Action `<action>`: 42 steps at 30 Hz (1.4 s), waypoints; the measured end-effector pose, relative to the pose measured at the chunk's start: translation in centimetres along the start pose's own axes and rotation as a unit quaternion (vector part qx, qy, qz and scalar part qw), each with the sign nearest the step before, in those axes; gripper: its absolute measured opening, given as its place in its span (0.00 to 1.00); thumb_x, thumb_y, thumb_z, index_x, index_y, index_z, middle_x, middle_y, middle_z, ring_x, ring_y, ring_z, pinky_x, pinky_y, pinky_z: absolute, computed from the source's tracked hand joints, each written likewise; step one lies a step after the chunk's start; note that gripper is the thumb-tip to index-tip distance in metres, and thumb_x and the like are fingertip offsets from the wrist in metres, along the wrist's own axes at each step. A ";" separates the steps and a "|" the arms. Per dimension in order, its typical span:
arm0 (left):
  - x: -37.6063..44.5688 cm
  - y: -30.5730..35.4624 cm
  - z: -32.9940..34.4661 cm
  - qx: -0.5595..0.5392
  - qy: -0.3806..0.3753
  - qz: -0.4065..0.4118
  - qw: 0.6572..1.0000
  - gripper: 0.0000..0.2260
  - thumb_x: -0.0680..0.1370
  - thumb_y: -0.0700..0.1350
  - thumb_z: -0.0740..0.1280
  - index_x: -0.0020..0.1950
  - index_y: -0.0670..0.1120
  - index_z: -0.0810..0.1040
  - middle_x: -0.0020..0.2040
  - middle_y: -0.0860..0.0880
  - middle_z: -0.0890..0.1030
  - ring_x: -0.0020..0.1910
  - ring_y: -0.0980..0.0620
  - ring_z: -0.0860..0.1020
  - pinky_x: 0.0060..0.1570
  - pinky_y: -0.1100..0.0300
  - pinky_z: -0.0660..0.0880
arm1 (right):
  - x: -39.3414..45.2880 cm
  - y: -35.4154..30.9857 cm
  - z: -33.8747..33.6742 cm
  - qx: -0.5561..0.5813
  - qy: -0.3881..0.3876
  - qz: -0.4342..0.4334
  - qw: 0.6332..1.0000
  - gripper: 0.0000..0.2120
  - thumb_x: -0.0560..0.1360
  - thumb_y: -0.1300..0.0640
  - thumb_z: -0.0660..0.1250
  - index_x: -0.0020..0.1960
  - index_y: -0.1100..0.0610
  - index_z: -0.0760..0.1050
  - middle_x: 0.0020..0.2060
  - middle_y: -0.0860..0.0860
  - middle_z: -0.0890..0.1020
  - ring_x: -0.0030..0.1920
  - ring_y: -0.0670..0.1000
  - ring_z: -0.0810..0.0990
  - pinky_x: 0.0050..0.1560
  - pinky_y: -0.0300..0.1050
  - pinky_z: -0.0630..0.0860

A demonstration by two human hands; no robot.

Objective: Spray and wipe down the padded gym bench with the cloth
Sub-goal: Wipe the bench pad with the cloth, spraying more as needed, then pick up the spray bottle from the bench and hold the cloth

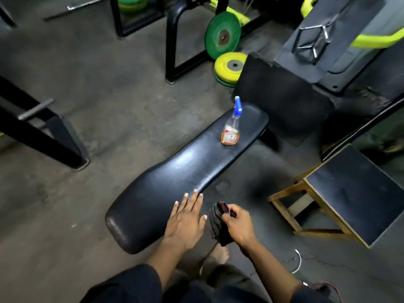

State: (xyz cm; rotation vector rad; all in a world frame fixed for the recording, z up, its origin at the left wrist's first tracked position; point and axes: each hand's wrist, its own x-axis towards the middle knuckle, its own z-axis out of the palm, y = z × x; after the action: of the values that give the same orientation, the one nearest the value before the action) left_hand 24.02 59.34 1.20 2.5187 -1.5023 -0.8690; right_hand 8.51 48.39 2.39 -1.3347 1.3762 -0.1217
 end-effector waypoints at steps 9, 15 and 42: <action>9.2 5.0 -4.5 -0.006 0.007 0.032 0.999 0.32 0.87 0.57 0.56 0.89 0.51 0.49 0.89 0.53 0.46 0.88 0.49 0.47 0.87 0.46 0.46 | 4.1 -3.5 -5.5 0.076 0.083 0.032 0.993 0.09 0.78 0.62 0.70 0.47 0.51 0.86 0.41 0.50 0.90 0.49 0.55 0.89 0.54 0.53 0.84; 17.4 6.7 -5.9 -0.075 0.013 0.011 0.997 0.32 0.86 0.55 0.62 0.88 0.49 0.54 0.89 0.51 0.53 0.88 0.49 0.51 0.87 0.48 0.48 | 8.0 -5.6 -7.3 0.036 0.073 0.046 0.996 0.10 0.79 0.65 0.69 0.47 0.52 0.86 0.41 0.50 0.90 0.47 0.53 0.88 0.53 0.50 0.83; 43.4 14.7 -9.3 -0.233 0.010 -0.038 0.972 0.09 0.74 0.42 0.77 0.46 0.49 0.78 0.39 0.51 0.81 0.42 0.45 0.81 0.42 0.59 0.73 | 21.7 -7.1 -18.0 0.060 0.098 0.131 0.985 0.09 0.77 0.65 0.71 0.53 0.56 0.86 0.49 0.56 0.91 0.57 0.62 0.88 0.67 0.63 0.80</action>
State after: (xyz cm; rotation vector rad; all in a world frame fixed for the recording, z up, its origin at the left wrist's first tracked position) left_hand 32.73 13.72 -4.50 2.2361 -1.0451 -1.0569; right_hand 6.28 19.53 0.21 -1.0519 1.6730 -0.1588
